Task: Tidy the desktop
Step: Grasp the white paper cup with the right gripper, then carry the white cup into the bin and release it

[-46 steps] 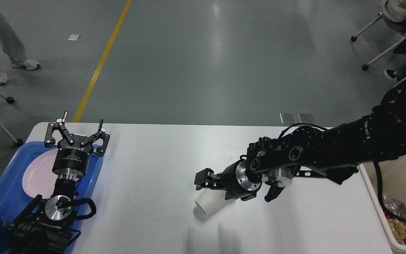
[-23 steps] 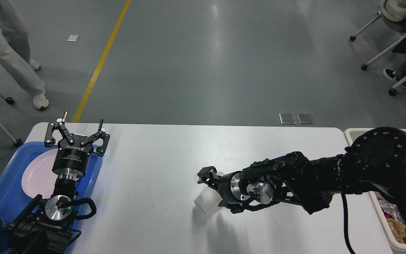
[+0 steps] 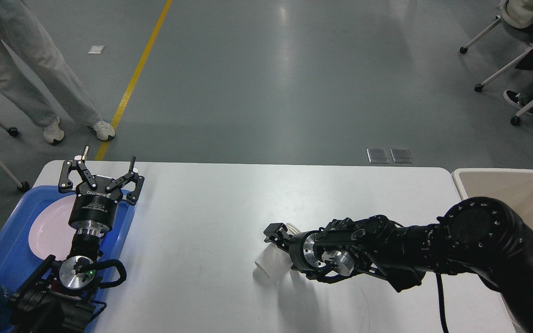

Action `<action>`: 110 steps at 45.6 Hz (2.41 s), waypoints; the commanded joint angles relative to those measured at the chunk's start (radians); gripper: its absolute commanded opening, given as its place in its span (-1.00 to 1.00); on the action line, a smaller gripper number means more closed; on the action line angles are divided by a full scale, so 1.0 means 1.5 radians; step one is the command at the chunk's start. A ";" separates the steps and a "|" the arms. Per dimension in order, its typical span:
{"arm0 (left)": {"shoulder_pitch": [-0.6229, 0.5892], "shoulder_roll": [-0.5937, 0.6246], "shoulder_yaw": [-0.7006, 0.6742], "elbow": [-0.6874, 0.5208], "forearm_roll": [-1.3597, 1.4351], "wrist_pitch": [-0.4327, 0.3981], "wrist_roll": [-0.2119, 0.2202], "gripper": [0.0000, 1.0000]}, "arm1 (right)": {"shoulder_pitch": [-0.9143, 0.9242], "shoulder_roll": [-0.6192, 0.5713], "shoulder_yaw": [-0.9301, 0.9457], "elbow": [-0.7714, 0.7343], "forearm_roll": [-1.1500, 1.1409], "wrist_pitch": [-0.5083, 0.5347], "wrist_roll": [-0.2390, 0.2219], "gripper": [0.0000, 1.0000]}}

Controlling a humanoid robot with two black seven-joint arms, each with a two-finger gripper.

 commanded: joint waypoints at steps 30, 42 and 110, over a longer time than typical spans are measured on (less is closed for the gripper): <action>0.000 0.000 0.000 0.000 0.000 0.000 0.000 0.93 | -0.024 0.014 0.000 -0.042 -0.025 0.004 -0.004 -0.02; 0.000 0.000 0.000 0.000 -0.001 0.000 0.000 0.93 | -0.013 0.009 -0.001 -0.015 -0.024 0.005 -0.006 -0.75; 0.000 0.000 0.000 0.000 0.000 0.000 0.000 0.93 | 0.760 -0.211 -0.579 0.541 -0.077 0.334 0.098 -1.00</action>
